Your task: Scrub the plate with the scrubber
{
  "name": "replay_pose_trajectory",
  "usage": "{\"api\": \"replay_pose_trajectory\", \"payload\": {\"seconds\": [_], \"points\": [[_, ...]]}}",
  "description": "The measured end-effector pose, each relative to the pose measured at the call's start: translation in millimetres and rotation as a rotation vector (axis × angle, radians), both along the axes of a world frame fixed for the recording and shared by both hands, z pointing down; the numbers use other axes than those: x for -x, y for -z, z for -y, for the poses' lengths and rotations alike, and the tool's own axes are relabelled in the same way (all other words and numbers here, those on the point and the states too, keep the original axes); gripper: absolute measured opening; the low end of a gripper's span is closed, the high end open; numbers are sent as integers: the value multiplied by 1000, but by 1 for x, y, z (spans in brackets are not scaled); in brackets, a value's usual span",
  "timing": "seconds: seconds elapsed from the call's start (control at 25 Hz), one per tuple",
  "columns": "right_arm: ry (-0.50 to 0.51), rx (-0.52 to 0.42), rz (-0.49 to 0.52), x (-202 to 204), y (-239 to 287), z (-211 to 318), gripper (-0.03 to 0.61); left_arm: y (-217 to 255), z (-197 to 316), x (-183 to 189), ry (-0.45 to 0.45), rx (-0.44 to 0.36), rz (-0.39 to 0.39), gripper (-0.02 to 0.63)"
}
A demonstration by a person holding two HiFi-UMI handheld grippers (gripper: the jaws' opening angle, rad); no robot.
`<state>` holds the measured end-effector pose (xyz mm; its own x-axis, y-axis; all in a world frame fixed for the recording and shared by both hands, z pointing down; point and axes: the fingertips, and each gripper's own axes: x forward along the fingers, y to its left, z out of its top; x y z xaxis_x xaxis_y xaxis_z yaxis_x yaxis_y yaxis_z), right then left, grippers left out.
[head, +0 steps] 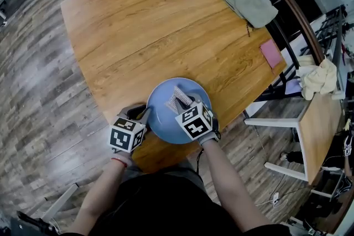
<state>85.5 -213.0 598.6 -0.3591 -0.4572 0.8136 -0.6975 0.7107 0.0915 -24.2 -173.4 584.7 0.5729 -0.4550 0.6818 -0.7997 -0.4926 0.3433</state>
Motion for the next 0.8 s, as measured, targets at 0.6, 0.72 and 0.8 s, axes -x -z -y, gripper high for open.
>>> {"api": "replay_pose_trajectory", "payload": {"seconds": [0.6, 0.72, 0.8], "points": [[-84, 61, -13, -34, -1, -42, 71, 0, 0, 1, -20, -2, 4, 49], [-94, 75, -15, -37, -1, -49, 71, 0, 1, 2, -23, -5, 7, 49], [-99, 87, -17, -40, -1, -54, 71, 0, 0, 2, -25, -6, 9, 49]]}}
